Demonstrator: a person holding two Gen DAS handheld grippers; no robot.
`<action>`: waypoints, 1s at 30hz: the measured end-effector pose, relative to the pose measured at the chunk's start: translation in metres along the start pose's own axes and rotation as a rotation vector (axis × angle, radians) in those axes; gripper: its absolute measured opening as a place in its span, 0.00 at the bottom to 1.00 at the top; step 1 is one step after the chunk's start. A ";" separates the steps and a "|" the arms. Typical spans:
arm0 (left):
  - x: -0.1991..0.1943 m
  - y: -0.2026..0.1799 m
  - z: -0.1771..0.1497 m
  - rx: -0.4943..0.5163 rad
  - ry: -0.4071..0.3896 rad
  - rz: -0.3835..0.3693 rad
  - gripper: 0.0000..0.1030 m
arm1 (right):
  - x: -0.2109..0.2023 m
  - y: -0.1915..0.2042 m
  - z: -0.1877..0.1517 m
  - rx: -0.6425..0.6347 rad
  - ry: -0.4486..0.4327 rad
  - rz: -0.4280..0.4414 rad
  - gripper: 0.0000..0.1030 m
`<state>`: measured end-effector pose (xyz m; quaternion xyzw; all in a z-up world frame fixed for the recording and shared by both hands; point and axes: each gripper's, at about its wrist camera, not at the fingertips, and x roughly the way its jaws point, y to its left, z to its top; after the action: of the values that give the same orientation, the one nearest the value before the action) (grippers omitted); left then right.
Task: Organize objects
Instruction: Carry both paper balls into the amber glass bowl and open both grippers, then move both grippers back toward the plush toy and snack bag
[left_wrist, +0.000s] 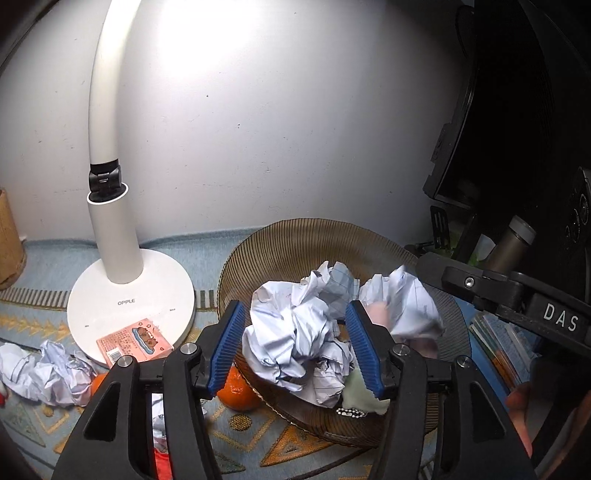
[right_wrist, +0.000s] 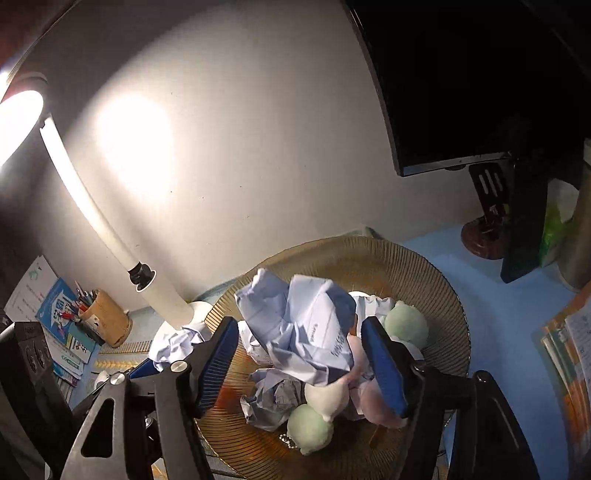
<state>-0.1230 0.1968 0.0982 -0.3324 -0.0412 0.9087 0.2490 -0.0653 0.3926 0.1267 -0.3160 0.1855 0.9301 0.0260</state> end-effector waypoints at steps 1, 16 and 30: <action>0.000 0.002 -0.002 -0.004 0.008 0.000 0.53 | 0.002 -0.001 -0.001 -0.002 0.007 -0.005 0.67; -0.109 0.007 -0.024 0.000 -0.107 0.005 0.53 | -0.053 0.034 -0.029 -0.062 -0.008 0.032 0.67; -0.168 0.140 -0.146 -0.179 -0.064 0.351 0.73 | -0.023 0.126 -0.163 -0.293 0.119 0.111 0.67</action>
<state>0.0183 -0.0193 0.0496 -0.3261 -0.0710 0.9411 0.0547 0.0265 0.2181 0.0626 -0.3601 0.0663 0.9269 -0.0830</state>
